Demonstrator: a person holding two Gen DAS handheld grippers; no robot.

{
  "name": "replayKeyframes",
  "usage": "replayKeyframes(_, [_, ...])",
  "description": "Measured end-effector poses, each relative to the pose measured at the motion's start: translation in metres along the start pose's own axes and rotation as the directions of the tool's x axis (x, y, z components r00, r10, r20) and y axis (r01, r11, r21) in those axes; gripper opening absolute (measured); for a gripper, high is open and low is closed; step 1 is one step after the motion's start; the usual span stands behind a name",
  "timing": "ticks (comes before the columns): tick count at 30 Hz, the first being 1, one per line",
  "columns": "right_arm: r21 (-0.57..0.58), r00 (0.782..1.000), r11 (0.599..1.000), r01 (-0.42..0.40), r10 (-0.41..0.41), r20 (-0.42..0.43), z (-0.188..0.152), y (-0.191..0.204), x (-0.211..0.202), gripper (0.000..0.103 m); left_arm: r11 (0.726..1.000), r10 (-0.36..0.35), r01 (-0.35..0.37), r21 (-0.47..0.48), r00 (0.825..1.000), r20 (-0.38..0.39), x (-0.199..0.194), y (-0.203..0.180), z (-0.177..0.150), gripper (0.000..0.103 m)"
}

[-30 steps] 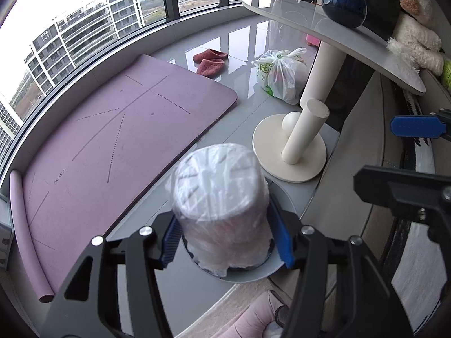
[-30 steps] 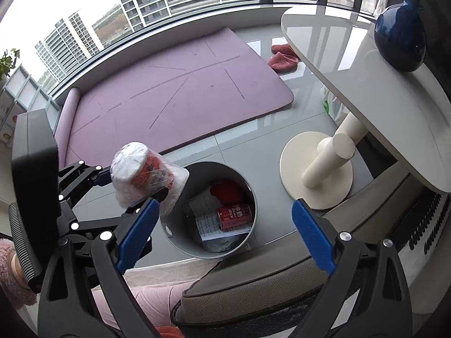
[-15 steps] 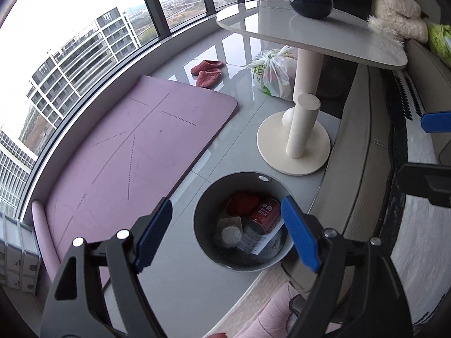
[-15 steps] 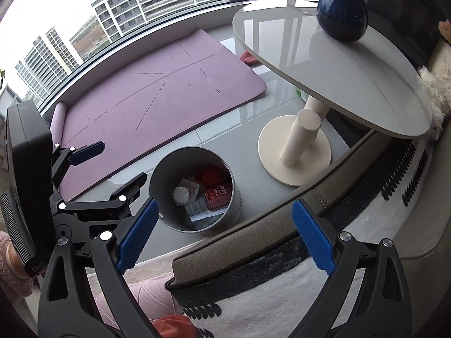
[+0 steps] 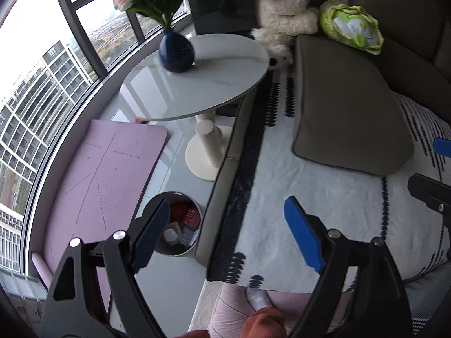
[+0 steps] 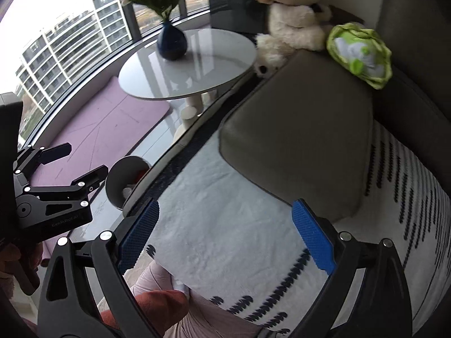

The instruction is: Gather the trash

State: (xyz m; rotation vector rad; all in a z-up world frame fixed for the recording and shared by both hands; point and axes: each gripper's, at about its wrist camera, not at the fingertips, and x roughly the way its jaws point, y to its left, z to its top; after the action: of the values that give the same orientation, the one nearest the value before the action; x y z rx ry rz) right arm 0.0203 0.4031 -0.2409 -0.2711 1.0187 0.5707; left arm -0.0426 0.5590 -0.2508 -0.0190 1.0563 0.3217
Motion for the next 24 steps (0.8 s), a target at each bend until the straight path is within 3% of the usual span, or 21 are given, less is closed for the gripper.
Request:
replayKeyframes(5, [0.107, 0.989, 0.985, 0.134, -0.139, 0.05, -0.035, -0.091, -0.077, 0.092, 0.989, -0.096, 0.095, 0.11, 0.995, 0.005, -0.046, -0.093, 0.024, 0.085])
replayKeyframes(12, [0.238, 0.966, 0.945, 0.225, -0.248, 0.075, -0.076, -0.19, -0.173, 0.095, 0.953, -0.179, 0.174, 0.25, 0.984, 0.0, -0.121, -0.215, 0.043, 0.085])
replayKeyframes(18, [0.349, 0.955, 0.902, 0.255, -0.292, 0.056, -0.109, -0.251, -0.24, 0.096, 0.923, -0.245, 0.239, 0.3, 0.969, -0.019, -0.185, -0.295, 0.059, 0.086])
replayKeyframes(24, [0.41, 0.943, 0.87, 0.273, -0.327, 0.066, -0.132, -0.296, -0.293, 0.096, 0.909, -0.303, 0.299, 0.291, 0.952, -0.031, -0.232, -0.337, 0.072, 0.086])
